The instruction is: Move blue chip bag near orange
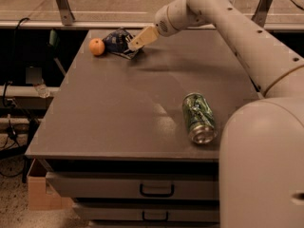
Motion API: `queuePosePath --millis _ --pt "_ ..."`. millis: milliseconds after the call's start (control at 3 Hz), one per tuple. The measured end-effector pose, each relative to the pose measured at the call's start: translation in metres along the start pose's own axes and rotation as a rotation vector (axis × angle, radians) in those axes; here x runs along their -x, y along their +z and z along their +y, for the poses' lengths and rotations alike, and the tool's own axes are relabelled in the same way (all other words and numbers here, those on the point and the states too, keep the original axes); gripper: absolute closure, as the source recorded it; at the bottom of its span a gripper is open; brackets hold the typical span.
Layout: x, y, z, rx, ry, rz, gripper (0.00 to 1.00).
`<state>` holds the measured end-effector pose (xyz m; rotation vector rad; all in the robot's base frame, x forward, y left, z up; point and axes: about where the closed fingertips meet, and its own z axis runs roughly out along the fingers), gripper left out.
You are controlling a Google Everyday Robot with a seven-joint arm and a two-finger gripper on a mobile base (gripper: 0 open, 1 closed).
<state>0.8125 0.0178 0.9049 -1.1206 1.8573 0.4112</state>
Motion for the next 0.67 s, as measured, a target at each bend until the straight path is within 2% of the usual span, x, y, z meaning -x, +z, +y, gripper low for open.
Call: queuePosePath --millis 333,667 --pt "-0.002 -0.069 0.0 -0.021 -0.005 -0.034 0.0" --pt "0.001 -0.15 0.004 -0.058 0.041 -0.102 0.0"
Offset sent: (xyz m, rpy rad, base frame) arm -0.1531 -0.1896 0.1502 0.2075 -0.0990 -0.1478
